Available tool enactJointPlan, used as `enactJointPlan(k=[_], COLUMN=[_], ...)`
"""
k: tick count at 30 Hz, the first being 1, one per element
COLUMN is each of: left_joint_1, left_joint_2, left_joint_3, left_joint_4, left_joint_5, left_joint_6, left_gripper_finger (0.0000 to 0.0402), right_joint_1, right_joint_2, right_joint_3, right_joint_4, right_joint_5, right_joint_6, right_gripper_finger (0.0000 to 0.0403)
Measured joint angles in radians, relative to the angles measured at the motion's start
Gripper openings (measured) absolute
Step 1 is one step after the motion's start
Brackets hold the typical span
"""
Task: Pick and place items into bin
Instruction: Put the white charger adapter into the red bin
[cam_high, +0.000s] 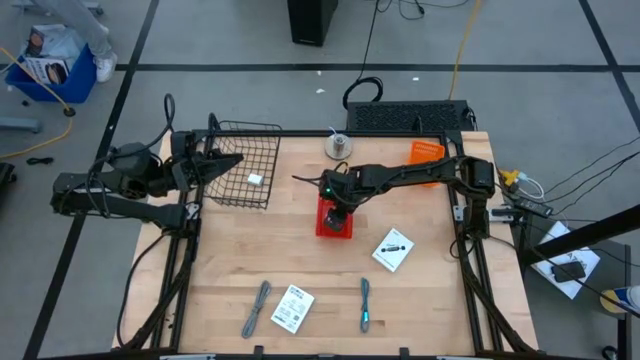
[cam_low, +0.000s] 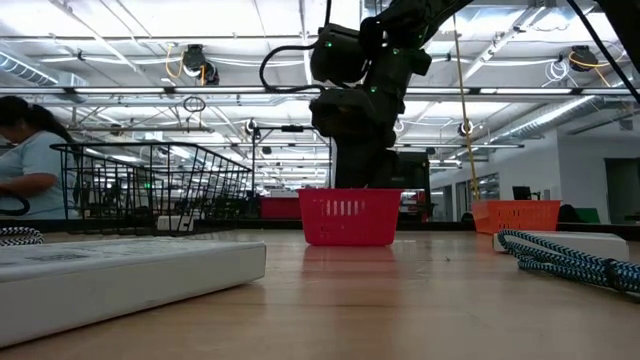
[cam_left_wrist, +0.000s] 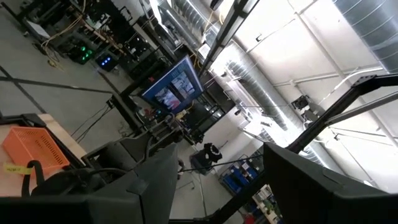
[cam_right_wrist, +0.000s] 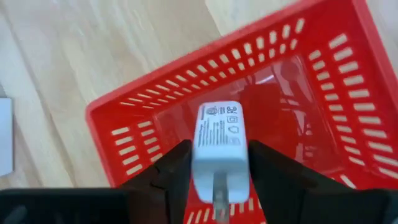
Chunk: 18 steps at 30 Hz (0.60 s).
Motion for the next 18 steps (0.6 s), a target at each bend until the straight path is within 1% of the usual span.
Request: enactJointPlan(k=[5,9,12,16,18], left_joint_1=[0.000,0.000,0.009,0.046,0.075], left_joint_2=[0.000,0.000,-0.002,-0.021,-0.029], left_joint_3=[0.000,0.000,0.000,0.000,0.014], left_joint_4=[0.000,-0.002,-0.026,-0.124,-0.218], left_joint_5=[0.002,0.001,0.001,0.001,0.001], left_joint_6=[0.001,0.001,0.001,0.029,0.067], left_gripper_finger=[0.0239,0.0239,0.0239,0.0239,0.0239], right_joint_1=[0.000,0.000,0.000,0.003,0.006], right_joint_2=[0.000,-0.014,-0.051,-0.121,-0.164], right_joint_3=[0.000,0.000,0.000,0.000,0.000], right_joint_4=[0.000,-0.001,-0.004,-0.036,-0.046], right_joint_5=[-0.003,-0.035,-0.072,-0.082,-0.079], right_joint_6=[-0.018,0.004,0.032,0.059,0.068], right_gripper_finger=[0.0147,0.0145,0.0148,0.0150,0.0149])
